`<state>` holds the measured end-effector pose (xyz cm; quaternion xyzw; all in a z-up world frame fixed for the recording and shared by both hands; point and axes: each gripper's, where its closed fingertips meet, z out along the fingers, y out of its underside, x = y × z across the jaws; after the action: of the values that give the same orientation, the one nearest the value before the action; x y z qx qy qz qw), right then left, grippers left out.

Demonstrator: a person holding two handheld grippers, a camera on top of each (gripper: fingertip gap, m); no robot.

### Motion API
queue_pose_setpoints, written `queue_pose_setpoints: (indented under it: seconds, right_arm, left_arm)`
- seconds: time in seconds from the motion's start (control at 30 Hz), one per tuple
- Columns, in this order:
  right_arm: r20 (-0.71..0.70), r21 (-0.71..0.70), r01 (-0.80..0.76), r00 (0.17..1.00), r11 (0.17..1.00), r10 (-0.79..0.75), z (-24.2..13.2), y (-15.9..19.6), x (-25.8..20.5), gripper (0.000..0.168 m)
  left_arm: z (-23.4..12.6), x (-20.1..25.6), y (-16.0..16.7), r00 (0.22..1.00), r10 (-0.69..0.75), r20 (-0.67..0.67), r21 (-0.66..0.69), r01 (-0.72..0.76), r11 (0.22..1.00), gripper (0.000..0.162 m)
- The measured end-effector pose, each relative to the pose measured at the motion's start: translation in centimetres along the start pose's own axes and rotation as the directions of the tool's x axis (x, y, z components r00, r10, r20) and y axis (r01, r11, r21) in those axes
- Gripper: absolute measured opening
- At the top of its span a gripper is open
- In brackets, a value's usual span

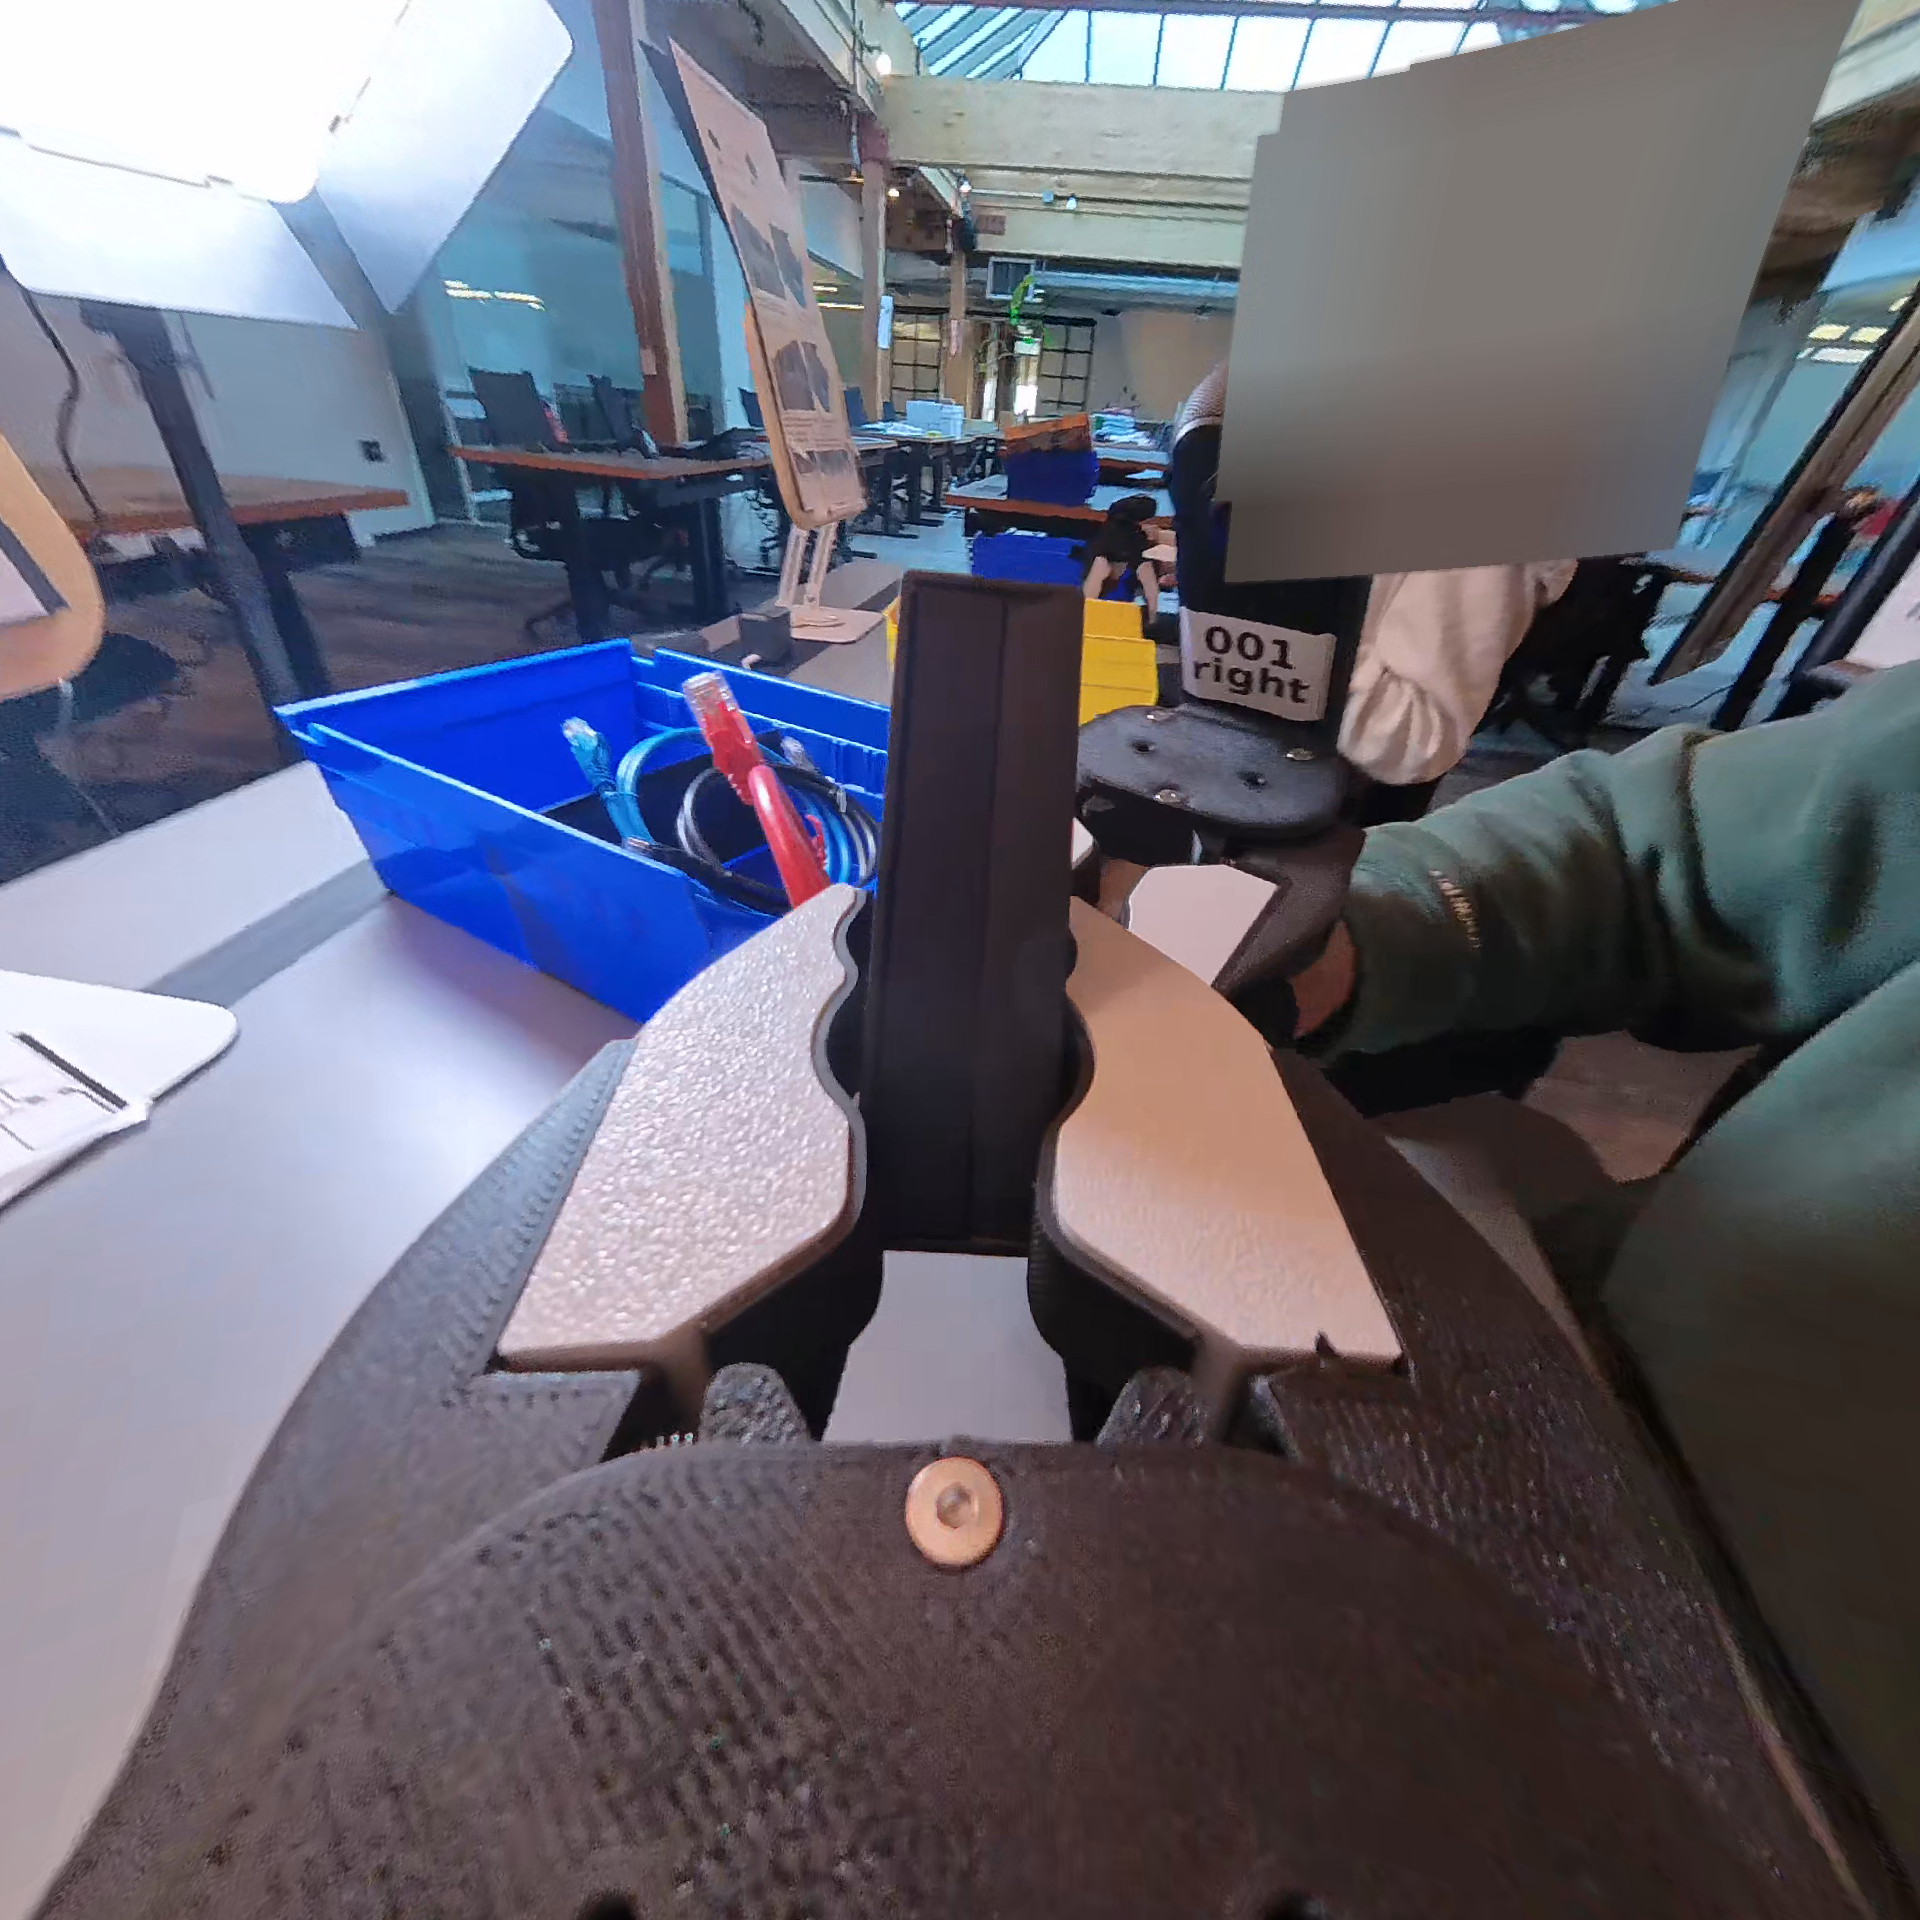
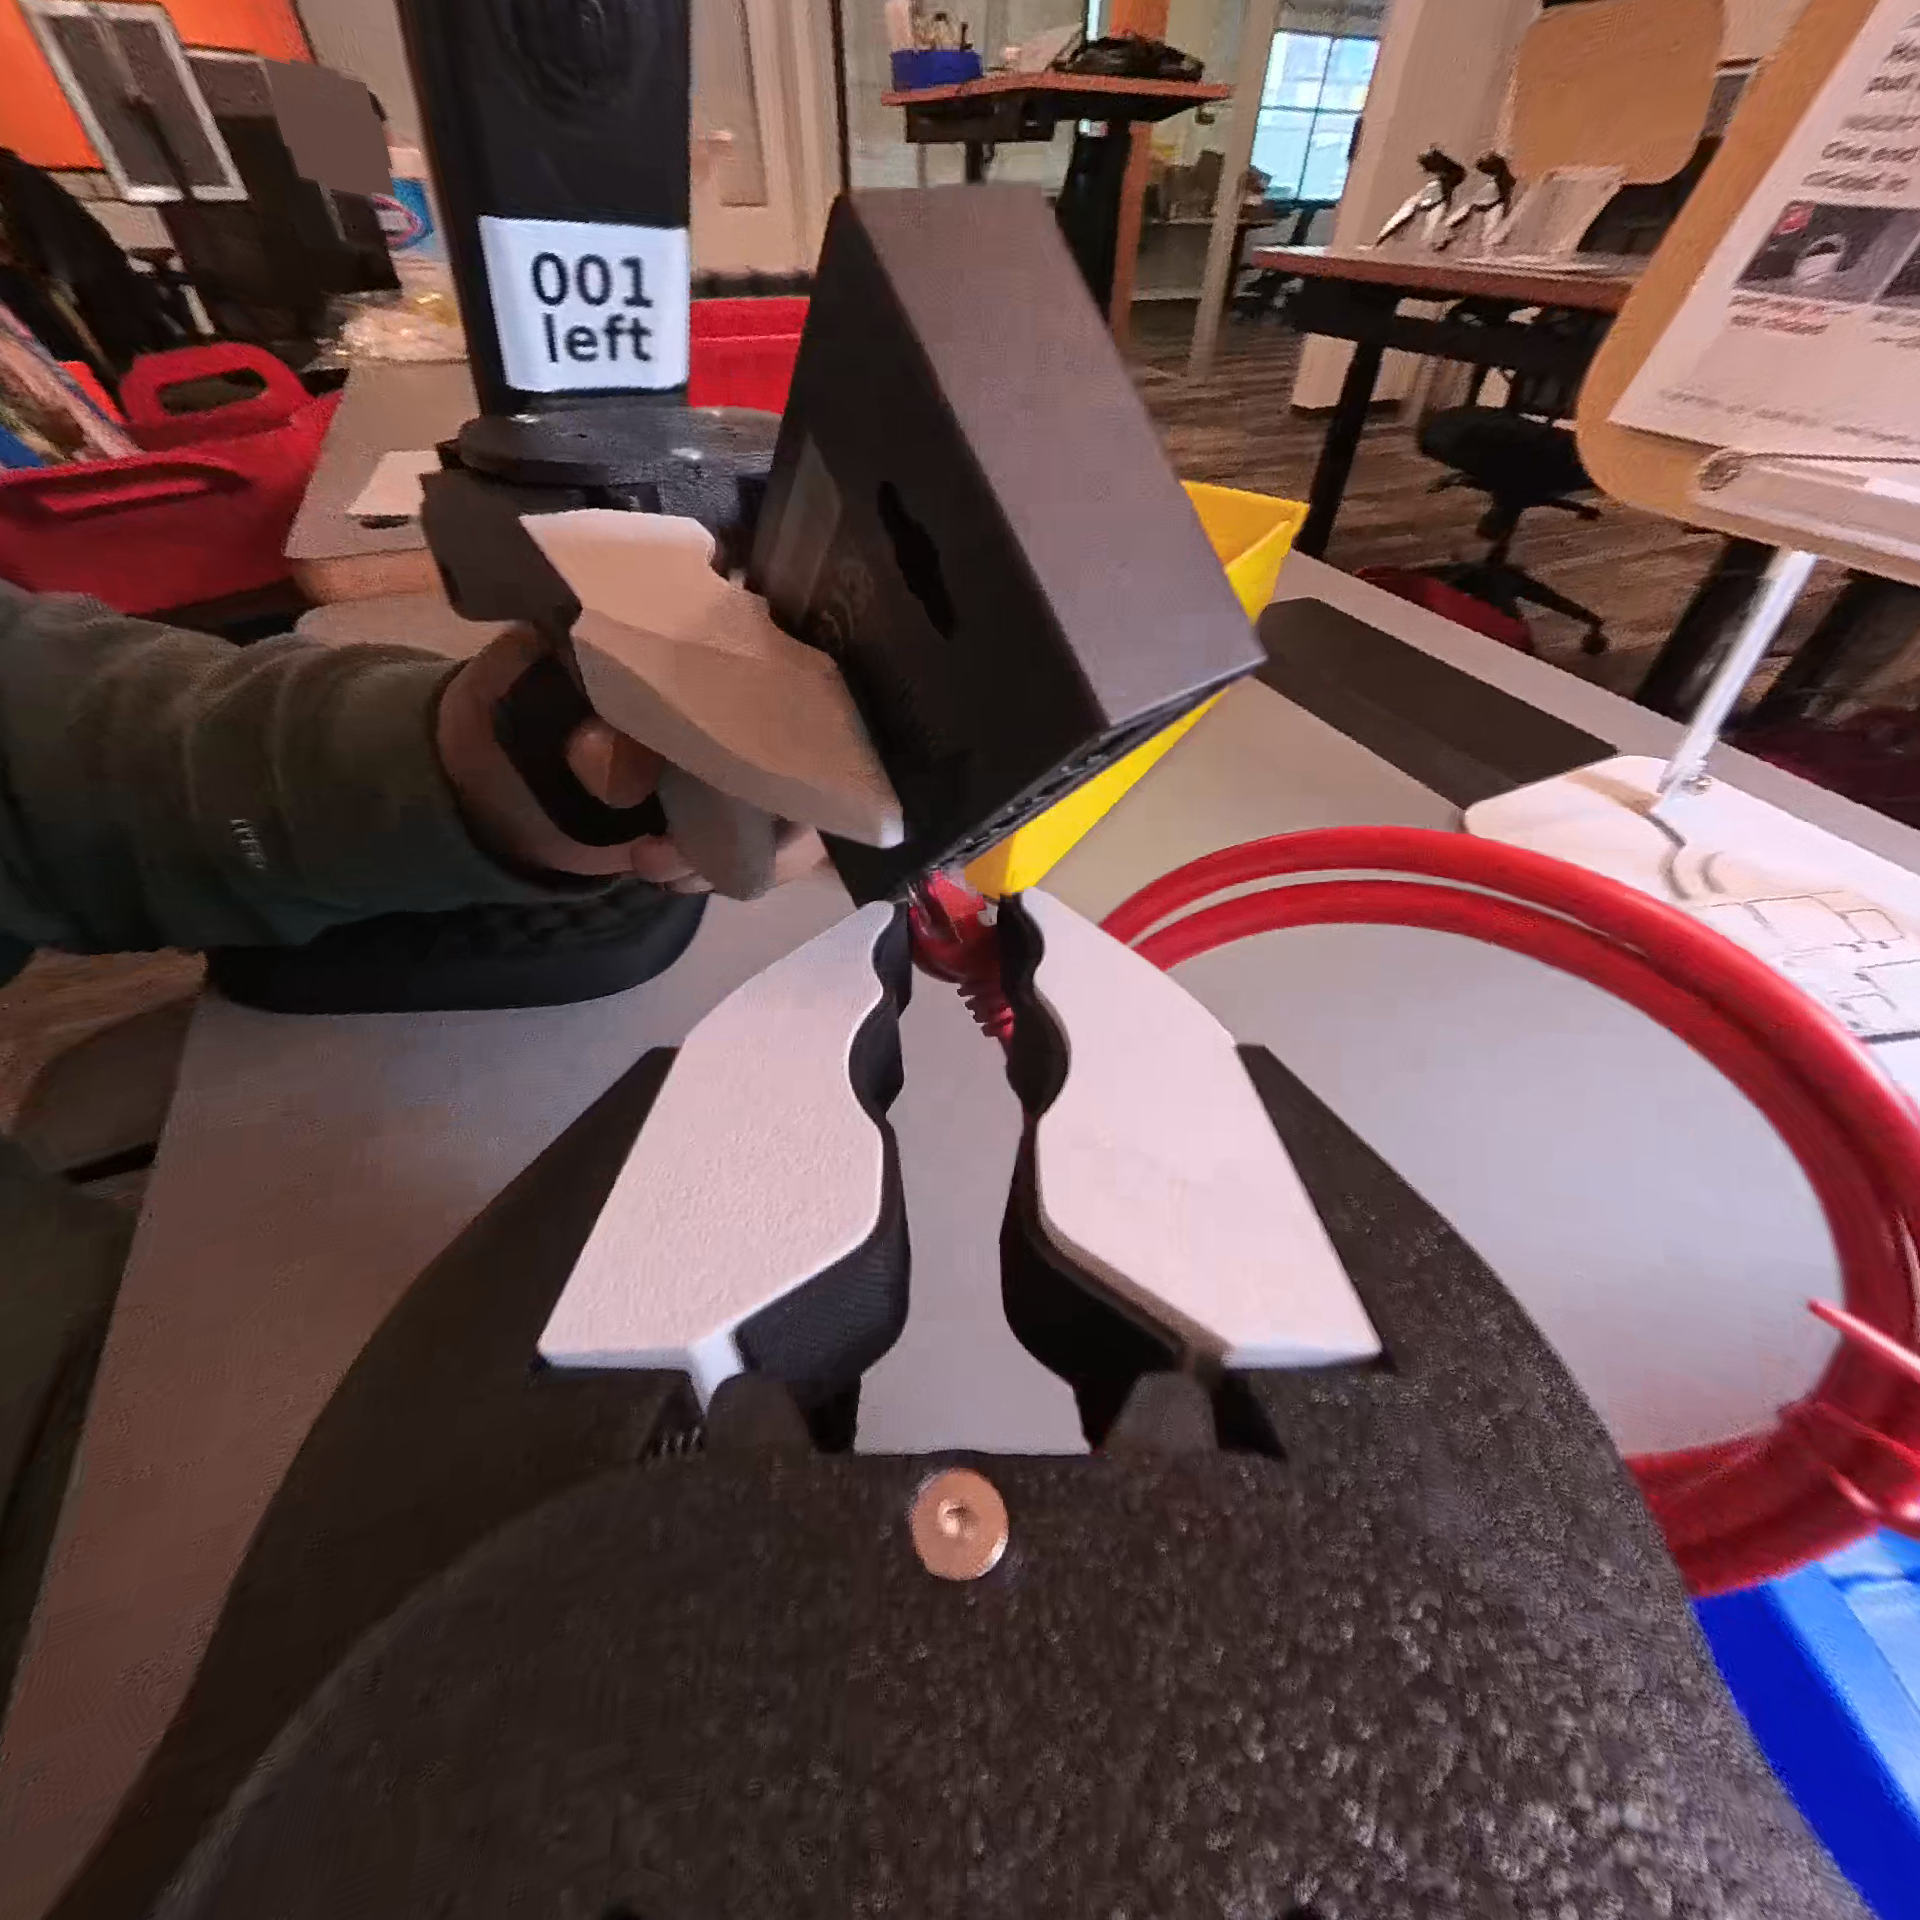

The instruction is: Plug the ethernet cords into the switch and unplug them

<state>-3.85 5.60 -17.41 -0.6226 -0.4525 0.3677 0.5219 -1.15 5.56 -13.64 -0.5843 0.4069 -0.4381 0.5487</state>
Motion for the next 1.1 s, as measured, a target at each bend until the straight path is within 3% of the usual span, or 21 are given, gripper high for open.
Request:
queue_pose_setpoints:
  seconds: [0.17, 0.3, 0.5, 0.6, 0.77, 1.1]
  right_arm:
    - [-0.093, 0.046, -0.002, 0.996, 0.999, 0.006, -0.6, -0.9, 0.8, 0.016]
    - [-0.074, 0.027, -0.046, 0.996, 0.999, 0.048, -1.1, -0.2, 0.6, 0.016]
    - [0.018, -0.047, -0.113, 0.993, 0.992, 0.114, -0.9, 0.4, -0.2, 0.016]
    - [0.055, -0.07, -0.127, 0.99, 0.989, 0.131, -0.7, 0.7, -0.6, 0.015]
    - [0.118, -0.13, -0.117, 0.984, 0.985, 0.132, -0.9, 1.5, -1.7, 0.014]
    - [0.198, -0.122, -0.14, 0.967, 0.983, 0.162, -1.4, 2.0, -2.6, 0.013]
  left_arm:
    - [0.6, -0.1, -1.1, 0.988, 0.124, 0.093, 0.02, -0.126, 0.992, 0.031]
    - [1.1, 0.6, -0.6, 0.986, 0.161, 0.037, 0.008, -0.161, 0.987, 0.031]
    - [0.7, 0.8, 0.1, 0.998, -0.014, -0.062, -0.026, 0.012, 1.0, 0.031]
    - [0.6, 1.1, 0.4, 0.998, 0.019, -0.064, -0.064, -0.023, 0.998, 0.03]
    - [0.4, 1.9, 1.3, 0.978, -0.117, -0.173, -0.113, 0.099, 0.989, 0.031]
    - [0.4, 3.6, 2.1, 0.974, 0.045, -0.224, -0.159, -0.082, 0.984, 0.031]
